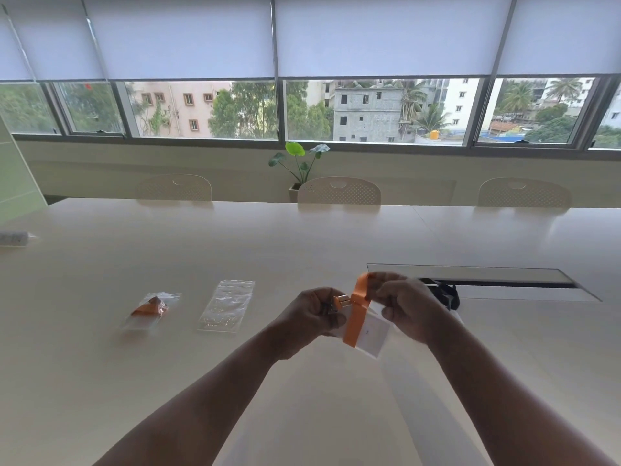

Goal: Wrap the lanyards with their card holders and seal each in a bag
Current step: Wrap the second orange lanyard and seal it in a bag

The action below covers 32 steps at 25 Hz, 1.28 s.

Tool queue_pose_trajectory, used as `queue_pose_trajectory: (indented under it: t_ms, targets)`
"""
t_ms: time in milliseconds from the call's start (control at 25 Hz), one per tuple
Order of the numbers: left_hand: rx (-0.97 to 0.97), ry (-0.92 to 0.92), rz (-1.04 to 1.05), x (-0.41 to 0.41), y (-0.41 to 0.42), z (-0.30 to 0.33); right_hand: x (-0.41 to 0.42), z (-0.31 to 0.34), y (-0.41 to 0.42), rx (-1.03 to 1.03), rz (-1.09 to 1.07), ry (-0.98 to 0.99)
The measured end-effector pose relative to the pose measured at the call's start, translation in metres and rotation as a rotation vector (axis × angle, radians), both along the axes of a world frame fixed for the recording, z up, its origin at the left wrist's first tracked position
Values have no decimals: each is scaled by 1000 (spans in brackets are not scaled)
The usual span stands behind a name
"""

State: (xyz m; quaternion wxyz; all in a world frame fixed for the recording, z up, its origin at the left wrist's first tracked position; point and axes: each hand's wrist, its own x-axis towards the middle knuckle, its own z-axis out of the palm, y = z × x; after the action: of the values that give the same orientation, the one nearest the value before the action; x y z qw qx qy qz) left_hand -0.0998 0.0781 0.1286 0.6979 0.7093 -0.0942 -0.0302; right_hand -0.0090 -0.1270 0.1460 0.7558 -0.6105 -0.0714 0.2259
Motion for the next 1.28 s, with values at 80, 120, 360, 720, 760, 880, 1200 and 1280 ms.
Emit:
queue_pose_trajectory:
  t_ms: [80, 120, 360, 720, 760, 880, 1200, 1280]
  targets:
    - [-66, 2, 15, 1, -3, 2, -7, -19, 1, -92, 123, 49]
    - [-96, 12, 39, 2, -4, 3, -14, -27, 3, -88, 162, 74]
    - [-320, 89, 221, 14, 3, 3, -31, -53, 18, -30, 276, 31]
    - [-337, 152, 455, 26, 3, -1, -45, -54, 45, -206, 108, -149]
    - [-334, 145, 476, 26, 3, -1, -48, -54, 46, -214, 96, -157]
    - [-267, 99, 584, 28, 2, -3, -58, -57, 53, -244, 54, -213]
    - [357, -139, 590, 23, 8, -17, -51, -8, 51, 236, -107, -104]
    - [389, -141, 475, 21, 8, -17, -39, 3, 37, 381, -91, -4]
